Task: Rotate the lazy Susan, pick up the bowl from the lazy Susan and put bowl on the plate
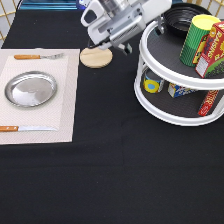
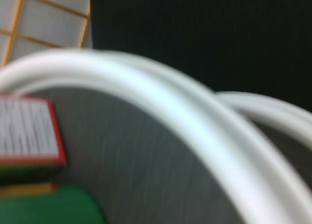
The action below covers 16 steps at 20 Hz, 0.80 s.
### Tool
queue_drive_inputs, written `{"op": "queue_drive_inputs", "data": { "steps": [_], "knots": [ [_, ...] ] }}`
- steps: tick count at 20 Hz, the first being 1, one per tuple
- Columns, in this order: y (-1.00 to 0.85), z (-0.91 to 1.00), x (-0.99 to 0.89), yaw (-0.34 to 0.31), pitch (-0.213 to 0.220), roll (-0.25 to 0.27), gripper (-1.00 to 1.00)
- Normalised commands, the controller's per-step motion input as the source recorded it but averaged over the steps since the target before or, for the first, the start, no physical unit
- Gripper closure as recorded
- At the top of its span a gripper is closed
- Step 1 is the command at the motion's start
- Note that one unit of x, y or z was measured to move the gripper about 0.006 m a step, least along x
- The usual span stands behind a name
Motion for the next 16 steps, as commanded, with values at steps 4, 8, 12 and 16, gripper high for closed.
{"op": "queue_drive_inputs", "data": {
  "steps": [4, 8, 12, 16],
  "knots": [
    [0.01, 0.00, -0.98, -0.001, 0.016, 0.002, -1.00],
    [0.13, -0.03, -0.74, 0.000, 0.031, 0.000, -1.00],
    [0.19, -0.15, -0.40, 0.000, 0.055, 0.000, -1.00],
    [0.20, -0.25, -0.04, 0.000, 0.090, 0.000, -1.00]
  ]
}}
